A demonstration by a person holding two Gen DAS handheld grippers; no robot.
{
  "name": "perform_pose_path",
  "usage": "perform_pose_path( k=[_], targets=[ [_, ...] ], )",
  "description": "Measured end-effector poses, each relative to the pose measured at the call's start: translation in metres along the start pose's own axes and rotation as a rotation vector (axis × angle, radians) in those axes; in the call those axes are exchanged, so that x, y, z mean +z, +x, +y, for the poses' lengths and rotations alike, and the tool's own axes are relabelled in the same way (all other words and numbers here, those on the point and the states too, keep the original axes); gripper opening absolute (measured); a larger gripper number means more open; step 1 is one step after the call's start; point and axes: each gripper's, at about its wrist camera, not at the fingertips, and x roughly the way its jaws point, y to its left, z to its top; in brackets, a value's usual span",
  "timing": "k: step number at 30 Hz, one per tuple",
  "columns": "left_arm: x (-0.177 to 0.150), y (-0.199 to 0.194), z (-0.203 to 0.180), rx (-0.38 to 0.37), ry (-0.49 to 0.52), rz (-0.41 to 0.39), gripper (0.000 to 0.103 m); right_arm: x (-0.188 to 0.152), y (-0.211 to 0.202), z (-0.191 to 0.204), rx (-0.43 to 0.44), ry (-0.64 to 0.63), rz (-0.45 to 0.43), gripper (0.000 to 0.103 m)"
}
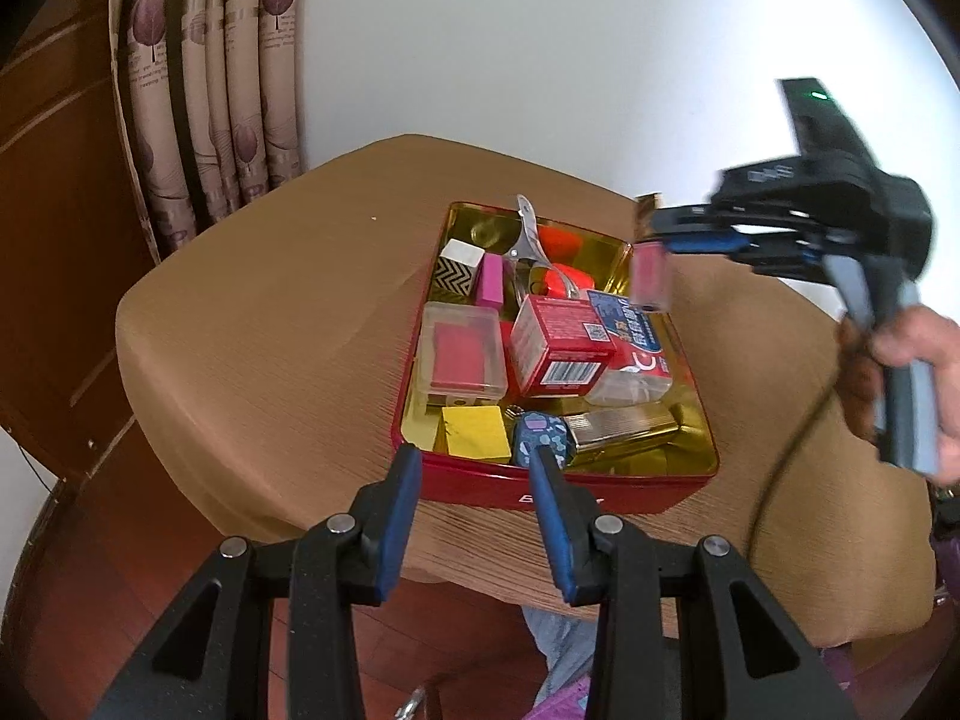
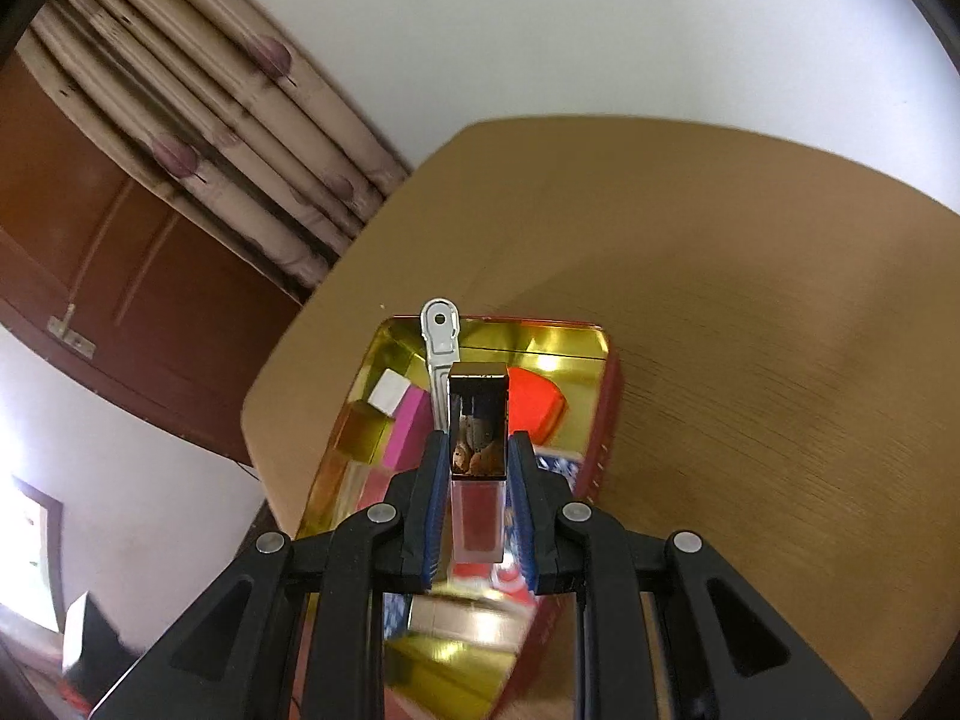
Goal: Organize rigid objects
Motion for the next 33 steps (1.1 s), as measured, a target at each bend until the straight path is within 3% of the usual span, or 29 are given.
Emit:
perform_pose_path(
  k=[10,14,16,18,19,23,27,33],
  targets=[
    [0.001,0.006,0.003,0.044,0.011,0.008,0.038,0.015,0.034,-0.007,-0.074,0.010,0.016,0.023],
    [0.001,0.005,0.006,0.045,-0.003,0.005,0.038,0.007,0.013,0.001,-0.093,-0.032,-0.090,0.030],
    [0.001,0.005,0.006,0.047,-0.004,0.001,0.038,-0.009,-0.007,0.013,-0.098,-0.078,-0.160,0.038],
    [0.001,0.004,0.006,0.026,-0.007,0.001,0.038,-0.039,-0.034,0.030,-0.137,-0.148,-0.257,0.061],
    [0.001,0.003,0.006,0.013,-0.014,0.002,0.038,-0.052,-0.046,0.038,-0.154,-0.181,-0.301,0.066],
    [0.000,-0.004,0.004,-0.004,-0.019,-0.021,0.038,-0.128,-0.094,0.077,-0.299,-0.335,-0.537,0.101],
    [-0.002,-0.018,-0.004,0.031,0.001,-0.080,0.038,-0.175,-0.122,0.096,-0.377,-0.340,-0.702,0.103],
    [-0.004,-0.037,-0.010,0.073,0.012,-0.162,0.038,-0.194,-0.134,0.096,-0.410,-0.249,-0.674,0.103]
  ],
)
